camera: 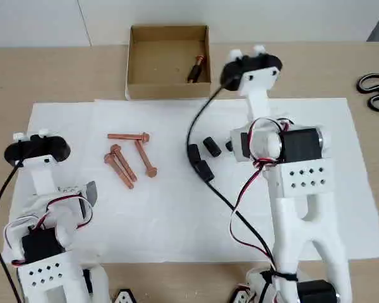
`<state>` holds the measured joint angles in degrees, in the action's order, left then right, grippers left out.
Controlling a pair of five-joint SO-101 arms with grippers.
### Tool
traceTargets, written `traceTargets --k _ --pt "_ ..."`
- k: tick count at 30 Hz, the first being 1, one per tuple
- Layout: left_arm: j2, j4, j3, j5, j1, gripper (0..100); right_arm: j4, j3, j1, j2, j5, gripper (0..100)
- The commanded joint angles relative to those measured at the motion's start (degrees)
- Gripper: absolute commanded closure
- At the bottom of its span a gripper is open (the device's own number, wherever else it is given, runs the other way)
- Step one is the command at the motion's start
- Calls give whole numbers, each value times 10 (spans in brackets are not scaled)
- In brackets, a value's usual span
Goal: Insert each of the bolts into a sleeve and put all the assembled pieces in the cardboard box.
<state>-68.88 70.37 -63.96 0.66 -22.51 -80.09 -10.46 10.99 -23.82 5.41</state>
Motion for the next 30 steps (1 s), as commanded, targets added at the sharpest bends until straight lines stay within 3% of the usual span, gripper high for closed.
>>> traceTargets --k 1,8,19,30 --pt "-2 -8 5 -4 0 750 120 -76 -8 -7 -15 843" --pt "85 -8 40 -5 -1 750 146 -49 9 130 33 845" --pt "348 -8 177 -26 3 753 -1 183 66 383 63 845" --pt "400 -12 195 -52 3 753 -6 220 97 480 84 845"
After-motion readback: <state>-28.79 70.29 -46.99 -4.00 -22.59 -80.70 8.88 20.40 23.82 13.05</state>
